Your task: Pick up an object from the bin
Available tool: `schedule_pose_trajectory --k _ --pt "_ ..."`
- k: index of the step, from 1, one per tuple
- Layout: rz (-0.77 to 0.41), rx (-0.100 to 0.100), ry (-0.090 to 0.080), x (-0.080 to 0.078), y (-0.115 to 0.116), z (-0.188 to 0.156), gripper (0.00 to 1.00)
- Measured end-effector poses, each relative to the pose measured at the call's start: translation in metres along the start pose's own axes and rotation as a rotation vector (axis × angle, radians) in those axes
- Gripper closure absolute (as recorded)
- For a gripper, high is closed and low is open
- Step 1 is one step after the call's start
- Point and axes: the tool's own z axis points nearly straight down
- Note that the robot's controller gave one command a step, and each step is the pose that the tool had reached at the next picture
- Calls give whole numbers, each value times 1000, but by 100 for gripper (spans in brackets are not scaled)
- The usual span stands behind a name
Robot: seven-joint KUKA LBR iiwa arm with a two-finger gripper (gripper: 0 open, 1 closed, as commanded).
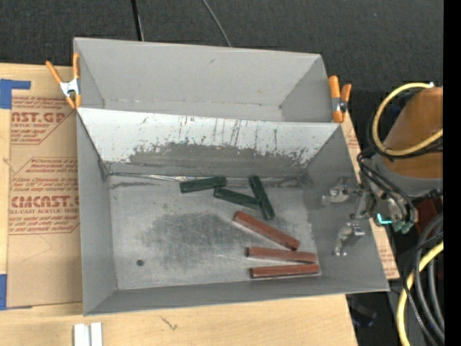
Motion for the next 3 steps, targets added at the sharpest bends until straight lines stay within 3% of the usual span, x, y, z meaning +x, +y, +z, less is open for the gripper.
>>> schedule_pose_trajectory --k 1,2,3 --pt "-2 1 -7 -2 1 -3 0" --pt "-24 3 -13 1 11 55 0" --pt "41 2 -14 -3 32 107 100"
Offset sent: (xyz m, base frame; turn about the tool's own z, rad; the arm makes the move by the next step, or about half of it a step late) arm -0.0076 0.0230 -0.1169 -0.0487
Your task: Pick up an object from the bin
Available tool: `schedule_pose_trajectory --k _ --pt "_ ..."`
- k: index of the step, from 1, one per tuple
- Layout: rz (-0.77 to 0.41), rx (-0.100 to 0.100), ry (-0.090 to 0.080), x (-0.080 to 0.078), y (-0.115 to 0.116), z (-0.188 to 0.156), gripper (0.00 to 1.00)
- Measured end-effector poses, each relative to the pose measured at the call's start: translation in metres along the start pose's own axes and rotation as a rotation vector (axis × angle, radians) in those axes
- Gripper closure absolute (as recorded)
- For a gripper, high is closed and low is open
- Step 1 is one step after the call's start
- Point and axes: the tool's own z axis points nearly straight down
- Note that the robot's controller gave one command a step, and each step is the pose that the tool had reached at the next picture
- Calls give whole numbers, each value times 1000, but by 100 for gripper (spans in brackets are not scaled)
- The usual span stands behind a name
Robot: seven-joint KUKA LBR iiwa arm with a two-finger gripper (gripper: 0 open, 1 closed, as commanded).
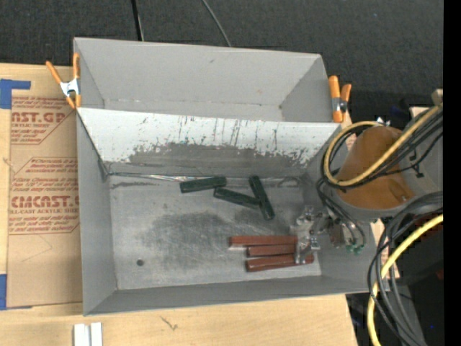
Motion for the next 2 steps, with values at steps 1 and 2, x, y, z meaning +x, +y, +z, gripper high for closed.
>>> schedule_pose_trajectory --k 1,2 --pt "0 0 0 0 0 0 100" --pt "-12 -1 5 3 4 -132 100"
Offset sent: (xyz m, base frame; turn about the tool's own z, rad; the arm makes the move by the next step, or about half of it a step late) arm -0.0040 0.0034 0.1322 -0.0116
